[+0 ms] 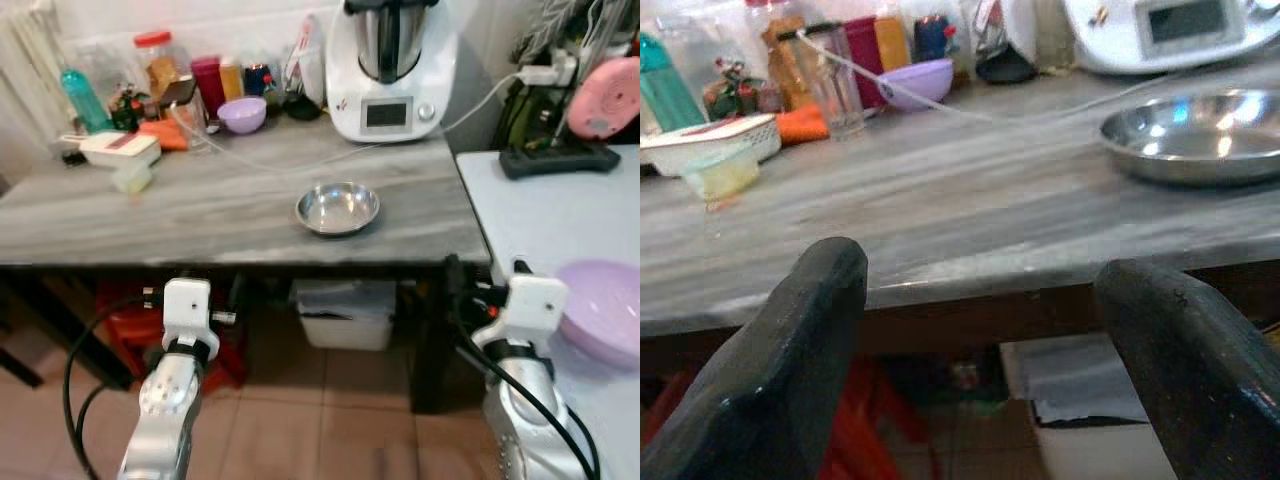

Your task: Setting the table

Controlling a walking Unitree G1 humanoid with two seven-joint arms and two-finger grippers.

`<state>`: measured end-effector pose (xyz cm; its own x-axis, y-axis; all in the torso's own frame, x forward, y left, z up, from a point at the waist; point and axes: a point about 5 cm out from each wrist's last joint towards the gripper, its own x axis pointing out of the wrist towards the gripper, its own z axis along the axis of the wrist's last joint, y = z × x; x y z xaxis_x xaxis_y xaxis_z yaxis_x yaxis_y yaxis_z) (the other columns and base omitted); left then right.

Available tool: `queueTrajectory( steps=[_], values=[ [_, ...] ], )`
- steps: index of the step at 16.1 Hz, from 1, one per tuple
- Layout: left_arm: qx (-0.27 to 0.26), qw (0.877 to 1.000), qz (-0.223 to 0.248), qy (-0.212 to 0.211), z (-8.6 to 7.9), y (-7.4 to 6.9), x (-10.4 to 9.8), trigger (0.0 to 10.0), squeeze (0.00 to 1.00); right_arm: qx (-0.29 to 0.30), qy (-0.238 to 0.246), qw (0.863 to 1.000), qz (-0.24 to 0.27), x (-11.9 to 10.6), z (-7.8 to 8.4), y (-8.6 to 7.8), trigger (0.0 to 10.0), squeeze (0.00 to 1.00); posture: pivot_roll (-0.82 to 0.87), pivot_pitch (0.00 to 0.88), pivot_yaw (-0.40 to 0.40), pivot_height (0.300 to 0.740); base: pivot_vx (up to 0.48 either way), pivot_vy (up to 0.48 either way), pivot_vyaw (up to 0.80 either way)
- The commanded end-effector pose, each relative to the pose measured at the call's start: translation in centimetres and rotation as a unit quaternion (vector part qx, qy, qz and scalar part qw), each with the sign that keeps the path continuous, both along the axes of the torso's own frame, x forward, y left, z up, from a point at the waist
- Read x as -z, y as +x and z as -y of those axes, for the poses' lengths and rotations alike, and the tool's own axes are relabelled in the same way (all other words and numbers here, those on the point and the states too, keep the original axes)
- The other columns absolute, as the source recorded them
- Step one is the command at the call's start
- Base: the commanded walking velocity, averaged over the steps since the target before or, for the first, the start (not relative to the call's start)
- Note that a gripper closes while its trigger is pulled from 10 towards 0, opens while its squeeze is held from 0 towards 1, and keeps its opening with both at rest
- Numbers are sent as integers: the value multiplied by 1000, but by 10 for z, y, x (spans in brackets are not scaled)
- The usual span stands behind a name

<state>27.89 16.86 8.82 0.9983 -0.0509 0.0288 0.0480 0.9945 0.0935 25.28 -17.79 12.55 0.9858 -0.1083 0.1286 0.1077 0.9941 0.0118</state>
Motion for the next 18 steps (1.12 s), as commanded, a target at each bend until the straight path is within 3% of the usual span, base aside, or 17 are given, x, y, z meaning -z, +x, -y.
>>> queueTrajectory(
  steps=[1,4,10,14,18],
  values=[
    [-3,1000,-3,8,-4,-1,0,10000,0,-8,8,1000,2,0,-5,1,10000,0,-72,13,120,740,-304,0,0],
    [-3,1000,-3,11,-5,-2,0,10000,0,-2,20,1000,-7,2,-5,0,10000,0,-68,15,125,740,-304,0,0],
    [2,1000,-9,18,-7,-3,3,10000,0,15,0,1000,-9,7,-4,-7,10000,0,-72,18,140,740,-304,0,0],
    [14,999,-7,29,2,4,6,10000,0,34,-20,999,-14,12,5,-9,10000,0,-95,0,119,740,0,0,0],
    [51,999,-15,-1,15,11,9,10000,0,47,-34,998,-19,15,12,-13,10000,0,-152,0,161,740,0,0,0]
  ],
)
